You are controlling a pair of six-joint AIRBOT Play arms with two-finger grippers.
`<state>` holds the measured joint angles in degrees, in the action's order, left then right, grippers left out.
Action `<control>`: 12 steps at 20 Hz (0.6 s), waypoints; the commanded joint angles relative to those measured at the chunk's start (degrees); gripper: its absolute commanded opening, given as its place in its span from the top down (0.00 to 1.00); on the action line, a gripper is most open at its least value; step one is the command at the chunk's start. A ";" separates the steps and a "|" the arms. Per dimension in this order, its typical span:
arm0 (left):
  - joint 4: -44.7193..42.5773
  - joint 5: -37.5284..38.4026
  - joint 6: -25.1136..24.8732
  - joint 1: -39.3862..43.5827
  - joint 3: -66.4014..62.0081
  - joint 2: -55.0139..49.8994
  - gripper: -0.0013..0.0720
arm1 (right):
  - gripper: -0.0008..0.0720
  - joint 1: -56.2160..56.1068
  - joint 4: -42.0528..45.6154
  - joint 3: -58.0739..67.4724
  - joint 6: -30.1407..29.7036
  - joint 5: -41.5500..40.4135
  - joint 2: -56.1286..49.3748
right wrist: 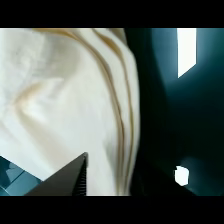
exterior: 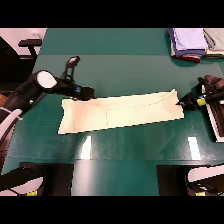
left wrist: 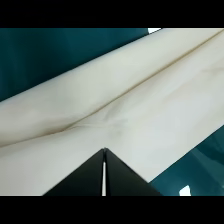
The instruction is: Fold the shirts.
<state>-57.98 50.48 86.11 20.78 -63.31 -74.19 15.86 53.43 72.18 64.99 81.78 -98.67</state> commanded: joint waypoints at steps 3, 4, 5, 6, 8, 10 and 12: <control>6.01 -5.49 0.92 5.68 -3.04 -8.94 0.95 | 0.97 -6.16 -1.38 5.35 -1.03 -0.09 -0.98; 6.25 -5.03 0.92 6.36 -4.44 -10.82 0.95 | 0.97 -6.25 -1.55 6.86 -0.92 1.14 0.57; 6.47 -4.98 0.92 7.02 -5.73 -12.63 0.95 | 0.97 -6.78 -2.67 8.17 -0.35 2.34 2.78; 6.88 -5.05 0.92 7.78 -7.08 -14.58 0.95 | 0.97 -6.97 -4.59 9.25 -0.31 2.95 5.35; 7.65 -5.03 0.92 9.49 -9.92 -18.47 0.95 | 0.97 -7.85 -9.88 10.80 0.33 3.52 10.08; 7.69 -5.01 0.92 11.39 -13.16 -22.16 0.95 | 0.97 -9.75 -15.45 11.78 1.16 3.54 14.67; 7.78 -4.98 0.92 13.14 -16.24 -25.11 0.95 | 0.97 -12.57 -19.61 11.82 1.16 3.43 18.21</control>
<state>-50.78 45.58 86.98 31.55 -75.57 -94.80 6.17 41.19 82.87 65.52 84.71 -85.62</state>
